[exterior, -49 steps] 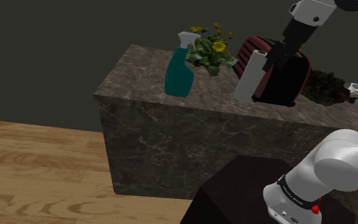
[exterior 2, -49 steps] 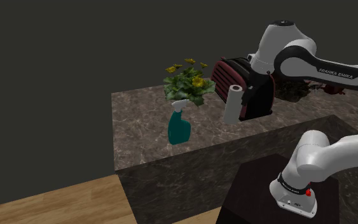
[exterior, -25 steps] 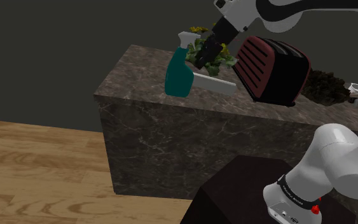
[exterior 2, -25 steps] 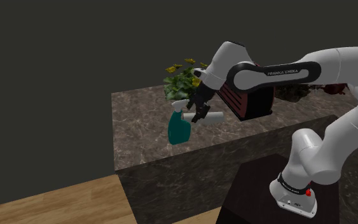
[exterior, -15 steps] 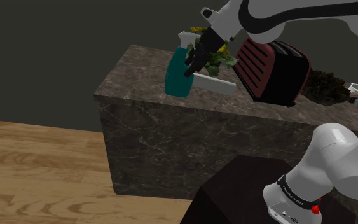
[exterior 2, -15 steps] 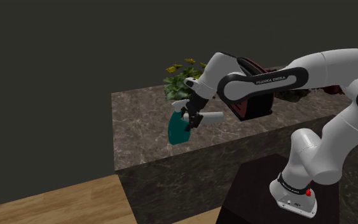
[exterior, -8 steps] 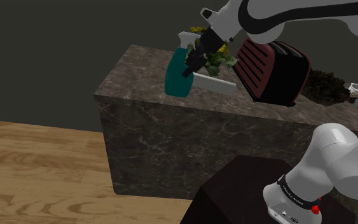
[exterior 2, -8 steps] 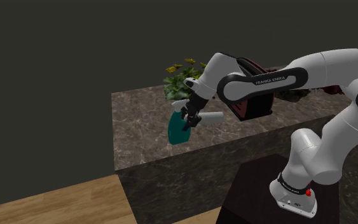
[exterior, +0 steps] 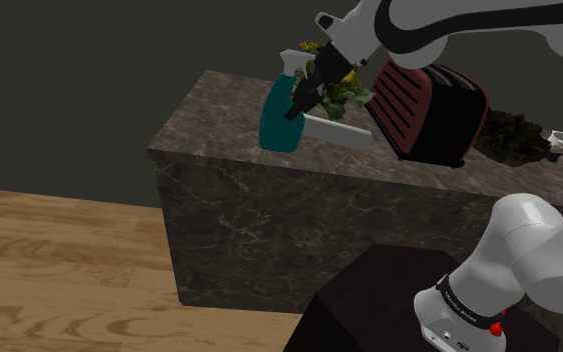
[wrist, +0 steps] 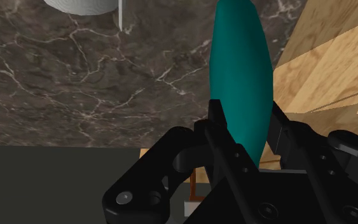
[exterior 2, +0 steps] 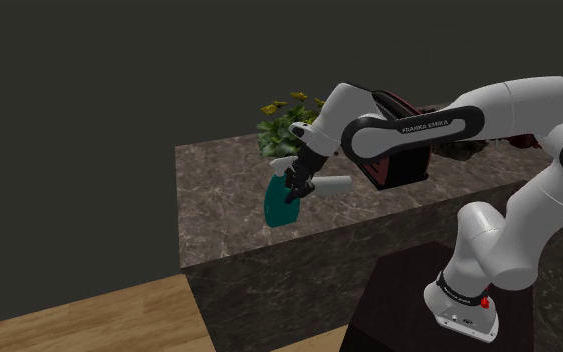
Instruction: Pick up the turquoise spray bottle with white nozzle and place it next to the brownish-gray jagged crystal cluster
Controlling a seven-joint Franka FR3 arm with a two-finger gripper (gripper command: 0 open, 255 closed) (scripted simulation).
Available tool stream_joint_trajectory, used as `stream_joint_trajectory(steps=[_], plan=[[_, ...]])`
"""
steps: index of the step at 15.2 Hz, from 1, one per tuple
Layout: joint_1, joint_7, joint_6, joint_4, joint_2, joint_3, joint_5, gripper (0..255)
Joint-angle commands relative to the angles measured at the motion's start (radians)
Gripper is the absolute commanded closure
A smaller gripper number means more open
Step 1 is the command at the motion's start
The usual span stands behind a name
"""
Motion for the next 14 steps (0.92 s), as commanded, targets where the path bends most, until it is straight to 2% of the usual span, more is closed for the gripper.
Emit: stream_joint_trajectory(steps=[1,14], plan=[[0.0,0.0,0.0,0.0,0.0,0.0,0.0,255],[-0.01,0.061,-0.165,0.158,-0.013,0.007,-0.04,255]])
